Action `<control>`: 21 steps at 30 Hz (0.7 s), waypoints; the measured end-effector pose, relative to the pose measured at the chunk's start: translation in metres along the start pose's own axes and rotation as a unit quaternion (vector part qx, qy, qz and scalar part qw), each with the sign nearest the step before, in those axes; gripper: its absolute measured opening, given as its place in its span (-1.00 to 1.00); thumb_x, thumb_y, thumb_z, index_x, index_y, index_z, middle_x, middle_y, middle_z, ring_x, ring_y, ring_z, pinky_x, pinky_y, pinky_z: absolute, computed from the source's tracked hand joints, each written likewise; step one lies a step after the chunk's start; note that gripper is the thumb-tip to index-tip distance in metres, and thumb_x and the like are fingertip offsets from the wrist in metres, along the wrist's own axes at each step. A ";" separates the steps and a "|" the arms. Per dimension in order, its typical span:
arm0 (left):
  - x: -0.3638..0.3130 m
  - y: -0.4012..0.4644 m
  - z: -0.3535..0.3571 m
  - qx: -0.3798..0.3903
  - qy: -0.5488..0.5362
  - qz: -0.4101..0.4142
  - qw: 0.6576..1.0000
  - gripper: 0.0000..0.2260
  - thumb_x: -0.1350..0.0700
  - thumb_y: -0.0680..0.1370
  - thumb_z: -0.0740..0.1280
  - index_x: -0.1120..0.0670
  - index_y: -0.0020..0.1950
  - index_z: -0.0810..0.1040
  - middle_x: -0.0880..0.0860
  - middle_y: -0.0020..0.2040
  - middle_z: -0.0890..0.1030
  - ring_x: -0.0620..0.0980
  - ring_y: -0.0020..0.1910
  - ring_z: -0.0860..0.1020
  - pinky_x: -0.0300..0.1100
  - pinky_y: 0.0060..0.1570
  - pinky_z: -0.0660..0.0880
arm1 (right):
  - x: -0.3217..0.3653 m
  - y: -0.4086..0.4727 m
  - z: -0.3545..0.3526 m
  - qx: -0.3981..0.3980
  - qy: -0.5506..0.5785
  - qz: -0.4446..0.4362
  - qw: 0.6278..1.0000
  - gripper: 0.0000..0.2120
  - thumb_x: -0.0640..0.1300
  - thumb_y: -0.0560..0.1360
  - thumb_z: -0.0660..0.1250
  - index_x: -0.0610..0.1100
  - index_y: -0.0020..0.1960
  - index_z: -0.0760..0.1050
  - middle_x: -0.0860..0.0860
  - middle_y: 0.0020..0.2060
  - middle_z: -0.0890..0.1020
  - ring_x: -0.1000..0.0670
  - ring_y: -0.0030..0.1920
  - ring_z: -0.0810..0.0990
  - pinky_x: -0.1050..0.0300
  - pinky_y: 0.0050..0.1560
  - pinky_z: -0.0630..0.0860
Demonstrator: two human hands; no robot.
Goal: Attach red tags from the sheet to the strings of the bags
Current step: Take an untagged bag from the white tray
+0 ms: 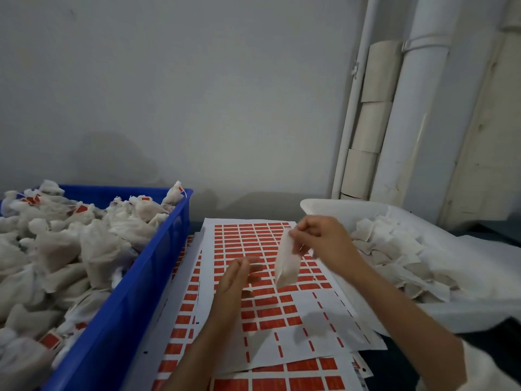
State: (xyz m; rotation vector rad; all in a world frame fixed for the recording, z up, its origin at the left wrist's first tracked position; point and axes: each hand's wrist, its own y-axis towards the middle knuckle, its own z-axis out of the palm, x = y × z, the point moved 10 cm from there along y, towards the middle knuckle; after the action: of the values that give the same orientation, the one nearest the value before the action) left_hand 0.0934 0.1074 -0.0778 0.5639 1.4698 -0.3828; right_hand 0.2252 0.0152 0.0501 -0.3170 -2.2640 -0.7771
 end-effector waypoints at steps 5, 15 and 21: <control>0.016 -0.005 0.017 0.065 -0.043 -0.095 0.992 -0.78 -0.09 0.62 0.00 -0.07 0.06 0.39 -0.10 -0.05 0.48 -0.17 -0.19 0.48 -0.44 -0.37 0.48 | -0.009 -0.035 0.063 0.082 0.098 0.004 0.992 -0.88 -0.17 0.52 0.29 -0.02 -0.19 0.48 0.06 -0.29 0.63 0.12 -0.30 0.62 0.37 -0.29 0.51; 0.010 -0.006 0.016 0.037 -0.015 -0.011 0.999 -0.79 -0.03 0.45 0.37 -0.10 0.06 0.49 -0.11 0.00 0.58 -0.06 -0.05 0.57 -0.36 -0.28 0.54 | -0.047 -0.049 0.067 -0.008 0.213 0.035 0.976 -0.90 -0.21 0.56 0.21 -0.04 -0.03 0.47 0.08 -0.09 0.61 0.07 -0.07 0.62 0.27 -0.14 0.56; 0.004 -0.005 0.006 -0.034 0.040 0.024 0.998 -0.86 -0.04 0.45 0.37 -0.14 -0.04 0.46 -0.22 -0.07 0.54 -0.13 -0.11 0.54 -0.47 -0.43 0.43 | -0.069 -0.056 0.091 0.088 0.197 0.134 0.967 -0.71 -0.15 0.62 0.06 -0.10 0.33 0.29 0.02 0.22 0.47 0.01 0.14 0.51 0.21 0.10 0.51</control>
State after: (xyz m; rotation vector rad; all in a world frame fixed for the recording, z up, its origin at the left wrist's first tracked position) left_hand 0.0952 0.1001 -0.0823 0.5645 1.5364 -0.2738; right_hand 0.2003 0.0270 -0.0745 -0.3428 -1.8505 -0.4462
